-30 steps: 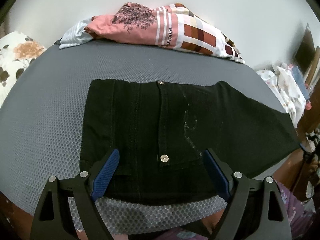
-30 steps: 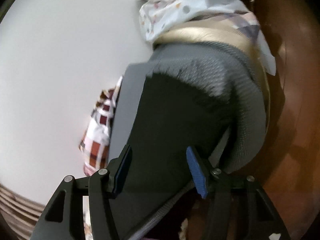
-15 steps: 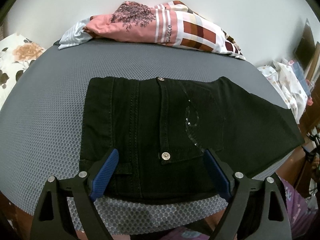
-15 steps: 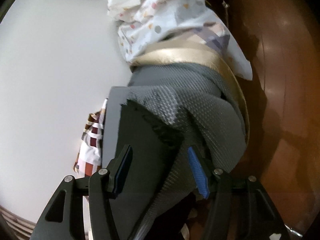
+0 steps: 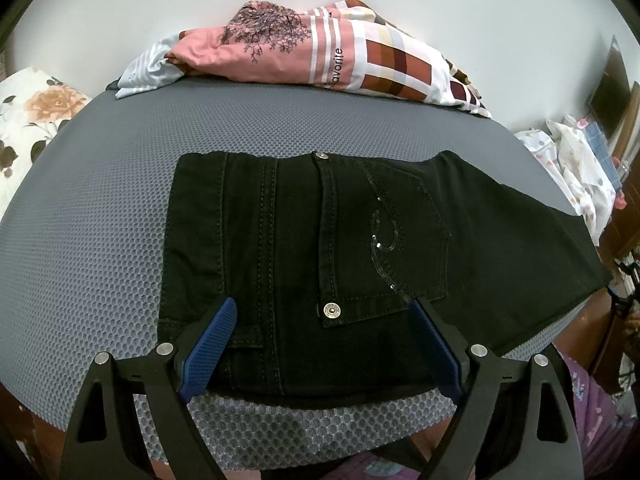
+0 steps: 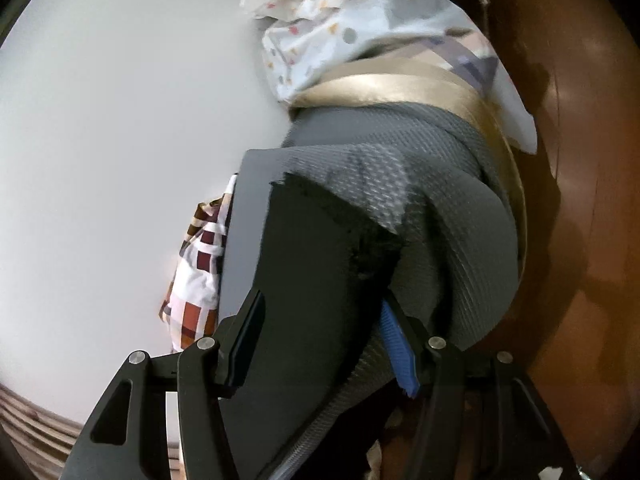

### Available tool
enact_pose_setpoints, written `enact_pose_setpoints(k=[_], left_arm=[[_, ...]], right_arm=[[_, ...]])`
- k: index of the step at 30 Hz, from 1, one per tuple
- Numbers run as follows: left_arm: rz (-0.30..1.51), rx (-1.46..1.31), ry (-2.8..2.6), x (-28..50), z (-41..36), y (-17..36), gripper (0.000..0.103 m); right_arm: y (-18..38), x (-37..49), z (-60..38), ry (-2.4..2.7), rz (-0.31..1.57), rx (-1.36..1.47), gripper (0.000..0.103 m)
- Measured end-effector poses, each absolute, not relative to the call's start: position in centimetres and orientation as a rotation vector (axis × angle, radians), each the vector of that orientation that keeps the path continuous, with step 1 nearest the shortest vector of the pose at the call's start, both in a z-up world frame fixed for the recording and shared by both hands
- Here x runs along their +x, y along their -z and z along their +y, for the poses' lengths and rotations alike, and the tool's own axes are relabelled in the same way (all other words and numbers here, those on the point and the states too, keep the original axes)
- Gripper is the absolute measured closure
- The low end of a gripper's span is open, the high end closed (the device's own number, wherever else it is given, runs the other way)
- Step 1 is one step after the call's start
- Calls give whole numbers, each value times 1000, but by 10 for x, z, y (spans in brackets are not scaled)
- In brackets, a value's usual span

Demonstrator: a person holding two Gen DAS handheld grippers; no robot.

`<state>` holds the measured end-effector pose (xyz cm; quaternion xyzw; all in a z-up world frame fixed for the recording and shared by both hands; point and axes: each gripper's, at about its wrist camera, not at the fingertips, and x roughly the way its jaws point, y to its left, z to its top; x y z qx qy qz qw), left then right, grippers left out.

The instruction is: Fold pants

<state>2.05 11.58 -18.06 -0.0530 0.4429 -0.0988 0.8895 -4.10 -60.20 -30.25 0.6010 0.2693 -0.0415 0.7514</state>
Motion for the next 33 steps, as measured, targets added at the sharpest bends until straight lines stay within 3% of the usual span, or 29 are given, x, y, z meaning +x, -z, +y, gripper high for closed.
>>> enact_pose_setpoints(k=[8, 12, 13, 18, 19, 20, 21, 27, 33], left_arm=[[923, -91, 200, 21, 112, 182, 14], [923, -92, 202, 20, 111, 182, 14], [922, -93, 201, 20, 111, 182, 14], [923, -90, 200, 20, 111, 182, 14], [923, -90, 200, 20, 111, 182, 14], [922, -89, 201, 19, 111, 182, 14], [922, -87, 202, 19, 111, 183, 14], [920, -84, 202, 19, 111, 182, 13], [921, -102, 205, 19, 114, 179, 13]], right_arm=[[285, -25, -595, -25, 529, 1243, 47], [288, -12, -590, 30, 633, 1150, 47], [291, -13, -591, 40, 637, 1164, 52], [294, -15, -593, 49, 628, 1186, 52], [294, -15, -592, 49, 630, 1179, 60], [293, -14, -592, 62, 643, 1162, 81], [294, -10, -592, 91, 688, 1132, 93], [291, -5, -590, 125, 701, 1152, 96], [245, 13, -559, -4, 652, 1133, 96]])
